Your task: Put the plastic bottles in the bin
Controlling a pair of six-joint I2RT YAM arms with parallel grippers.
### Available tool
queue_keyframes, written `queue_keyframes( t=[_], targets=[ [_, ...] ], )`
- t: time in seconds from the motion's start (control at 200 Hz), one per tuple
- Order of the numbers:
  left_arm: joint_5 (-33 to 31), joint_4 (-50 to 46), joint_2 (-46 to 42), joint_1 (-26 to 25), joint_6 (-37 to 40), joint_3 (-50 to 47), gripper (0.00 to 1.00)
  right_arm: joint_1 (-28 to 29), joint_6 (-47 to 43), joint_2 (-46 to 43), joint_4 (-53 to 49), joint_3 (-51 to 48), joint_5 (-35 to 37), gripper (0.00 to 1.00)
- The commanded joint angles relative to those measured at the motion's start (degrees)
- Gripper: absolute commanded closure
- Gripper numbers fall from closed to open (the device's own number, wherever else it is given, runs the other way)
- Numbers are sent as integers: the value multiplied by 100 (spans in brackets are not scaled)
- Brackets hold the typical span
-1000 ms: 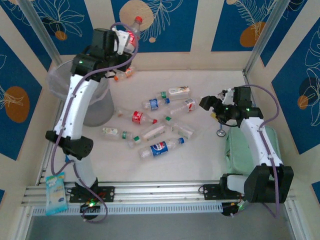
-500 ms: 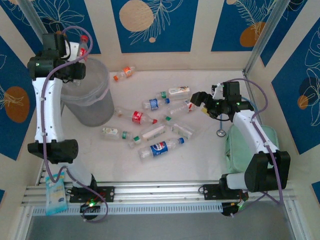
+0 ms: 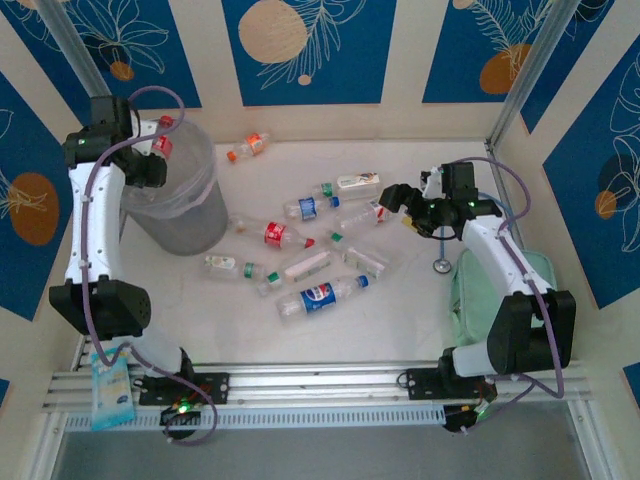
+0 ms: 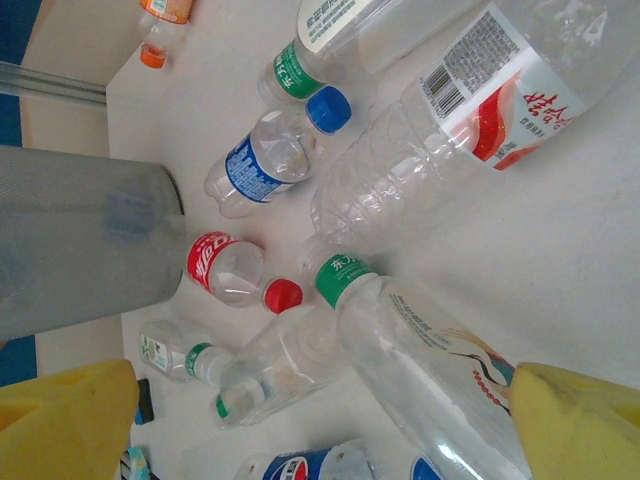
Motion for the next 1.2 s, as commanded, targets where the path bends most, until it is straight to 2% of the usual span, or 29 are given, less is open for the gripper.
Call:
queue_keyframes(
  t=[0.0,0.12,0.165,0.225,0.305,0.4,0.445,0.63,0.705,0.795,0.861,0.986,1.076,1.196],
  targets=[
    [133,-172,-2,93,75,-87,100,79,40,23,-29,190,-27,4],
    [81,-122,-13,93,97,-134,100,99,33,35,-45,164,0,4],
    [106,-105,-5,87,89,-112,84,106,31,32,-53,159,15,4],
    [202,-121,-2,93,87,-51,56,105,47,36,-38,155,28,4],
    [285,-129,8,91,65,48,32,118,67,80,-45,198,-6,4],
    [373,-156,2,84,36,151,13,165,62,113,-41,230,20,4],
    [376,-151,-19,84,23,191,8,192,54,148,-67,251,20,4],
    [325,-132,-143,74,0,403,6,260,65,275,-101,337,41,4],
    [245,-129,-218,67,-53,494,9,295,66,319,-128,420,51,4],
    [147,-129,-323,39,-76,505,21,360,50,347,-163,475,94,4],
    [23,-63,-367,36,-63,387,23,373,33,373,-196,506,121,4],
    [-177,6,-160,38,-31,353,21,387,49,414,-192,522,134,5],
    [-110,257,16,39,-94,465,14,414,55,446,-228,583,112,5],
    [102,536,312,40,-236,839,10,480,22,397,-277,578,184,4]
  ],
)
